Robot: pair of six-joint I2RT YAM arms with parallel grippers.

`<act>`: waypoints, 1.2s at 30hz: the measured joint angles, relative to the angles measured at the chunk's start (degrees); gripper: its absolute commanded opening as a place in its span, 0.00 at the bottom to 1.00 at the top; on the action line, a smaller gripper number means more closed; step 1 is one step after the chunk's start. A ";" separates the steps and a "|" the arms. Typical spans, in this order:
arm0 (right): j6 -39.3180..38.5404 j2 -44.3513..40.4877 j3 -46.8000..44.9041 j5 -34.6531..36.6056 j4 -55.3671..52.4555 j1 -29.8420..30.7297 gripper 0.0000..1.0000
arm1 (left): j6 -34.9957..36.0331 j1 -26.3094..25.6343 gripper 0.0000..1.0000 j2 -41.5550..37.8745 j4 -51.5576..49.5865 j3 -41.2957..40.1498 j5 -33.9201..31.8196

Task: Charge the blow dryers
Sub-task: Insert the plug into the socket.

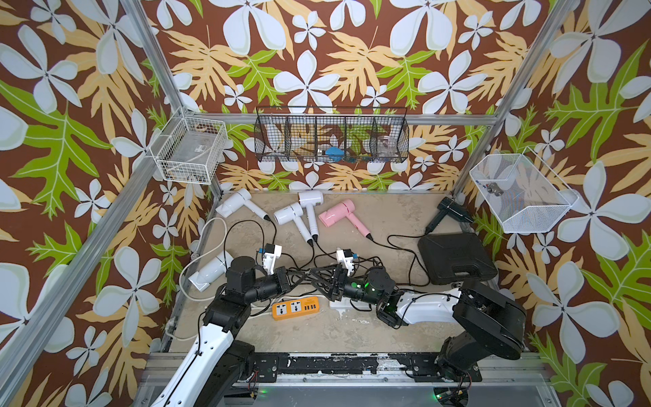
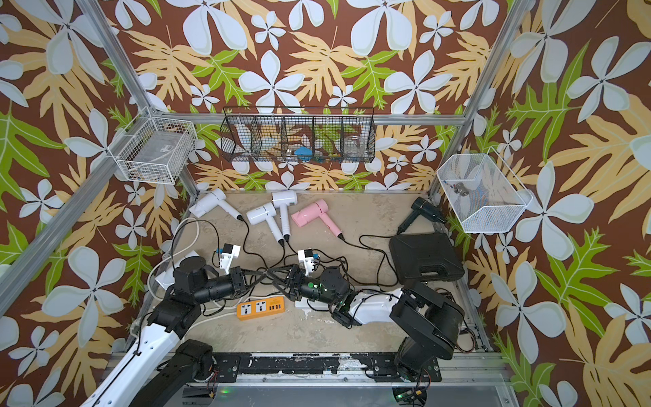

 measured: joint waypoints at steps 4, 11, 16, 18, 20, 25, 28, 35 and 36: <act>1.97 1.09 -0.66 1.29 4.04 -0.11 0.66 | -0.85 0.00 0.00 0.15 1.49 -1.38 2.21; 3.50 1.79 -1.79 3.91 10.67 -0.11 0.49 | -2.19 0.00 0.00 0.26 3.48 -2.16 4.59; 3.69 2.27 -1.77 4.37 11.65 -0.11 0.36 | -2.69 0.04 0.00 0.46 5.09 -3.08 5.49; 3.69 2.34 -1.77 4.39 11.65 -0.11 0.36 | -3.04 0.11 0.00 0.46 5.53 -3.10 5.62; 3.69 2.34 -1.77 4.42 11.67 -0.11 0.36 | -3.45 0.15 0.00 0.48 5.73 -3.10 5.73; 3.69 2.12 -2.56 4.39 12.11 -0.11 0.38 | -3.43 0.55 0.00 0.83 5.70 -3.17 6.03; 3.67 1.55 -3.23 4.39 12.07 -0.13 0.36 | -3.45 0.74 0.00 0.90 5.68 -3.26 6.32; 3.30 0.94 -3.78 4.31 11.76 -0.35 0.25 | -3.63 0.83 0.00 0.63 6.16 -3.26 6.88; 3.28 0.94 -3.72 4.28 11.65 -0.37 0.23 | -3.63 0.83 0.00 0.57 6.29 -3.26 6.91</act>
